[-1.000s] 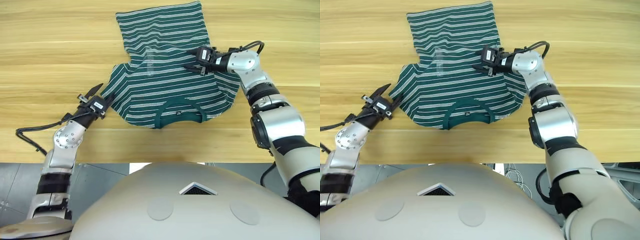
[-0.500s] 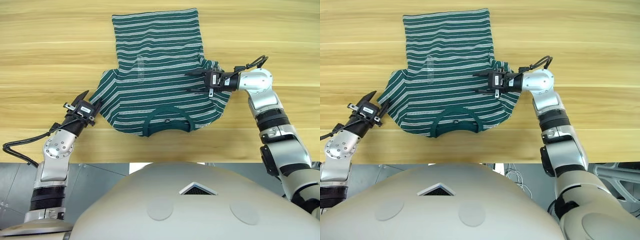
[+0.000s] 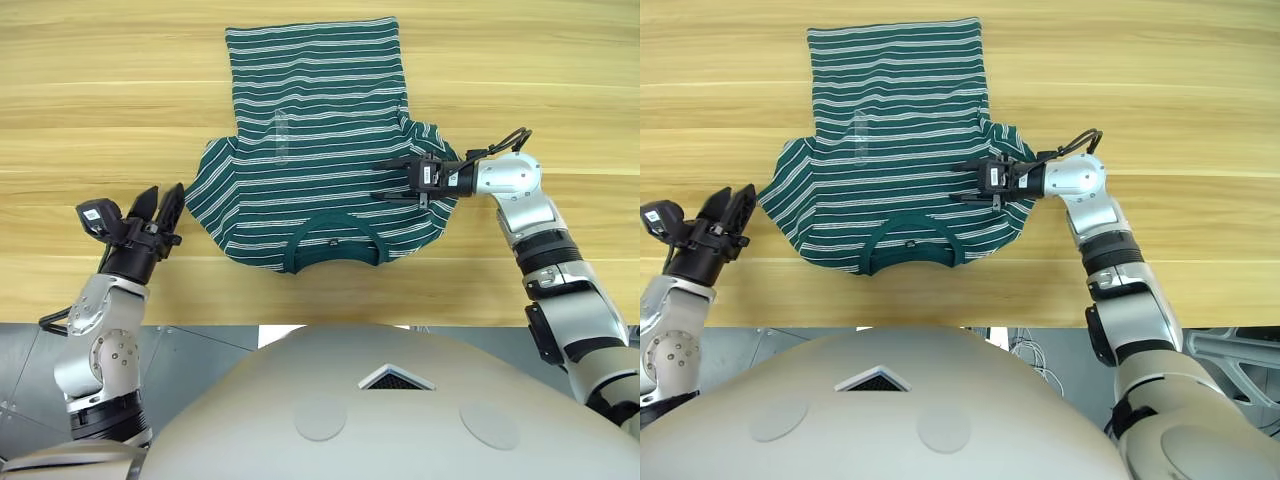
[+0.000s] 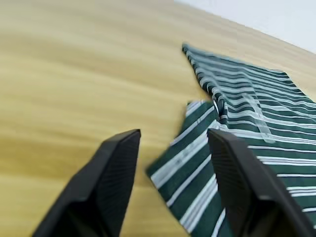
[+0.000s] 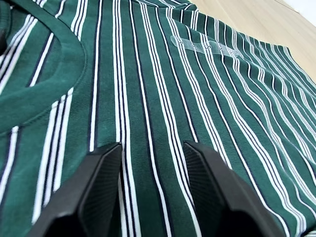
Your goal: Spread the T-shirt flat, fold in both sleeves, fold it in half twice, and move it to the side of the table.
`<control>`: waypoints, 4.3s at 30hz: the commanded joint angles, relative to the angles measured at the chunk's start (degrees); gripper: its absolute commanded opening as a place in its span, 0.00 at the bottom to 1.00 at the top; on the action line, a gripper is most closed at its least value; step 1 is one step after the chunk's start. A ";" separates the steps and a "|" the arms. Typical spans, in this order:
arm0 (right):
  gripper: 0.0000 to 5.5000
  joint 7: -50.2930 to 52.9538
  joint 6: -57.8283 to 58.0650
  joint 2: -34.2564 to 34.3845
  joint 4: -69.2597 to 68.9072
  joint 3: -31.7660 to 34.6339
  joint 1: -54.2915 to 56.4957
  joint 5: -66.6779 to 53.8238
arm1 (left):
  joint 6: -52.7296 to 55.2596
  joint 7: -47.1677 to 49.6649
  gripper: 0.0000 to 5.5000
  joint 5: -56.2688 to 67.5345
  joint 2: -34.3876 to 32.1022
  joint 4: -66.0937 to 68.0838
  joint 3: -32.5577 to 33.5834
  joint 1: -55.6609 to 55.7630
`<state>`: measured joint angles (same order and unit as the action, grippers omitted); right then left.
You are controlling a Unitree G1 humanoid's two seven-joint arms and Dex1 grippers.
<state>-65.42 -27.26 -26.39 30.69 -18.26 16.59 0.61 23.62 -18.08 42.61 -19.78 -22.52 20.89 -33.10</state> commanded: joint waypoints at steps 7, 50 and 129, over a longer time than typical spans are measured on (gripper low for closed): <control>0.42 0.85 0.48 -1.38 -0.81 -0.14 -0.76 0.79 | 0.29 2.62 0.63 -12.78 0.43 9.73 -5.77 3.10; 0.42 2.60 1.64 -0.53 -3.12 -0.01 0.06 0.32 | -17.78 0.58 0.01 -25.56 4.69 -3.25 -9.97 1.67; 0.29 34.11 67.08 2.70 -35.90 27.53 -27.84 -36.57 | -34.61 5.00 0.41 -53.85 3.46 8.67 -36.70 -4.74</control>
<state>-32.28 39.14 -24.14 -5.29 9.69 -10.41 -37.02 -12.71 -13.13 -10.29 -15.95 -13.92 -15.47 -37.05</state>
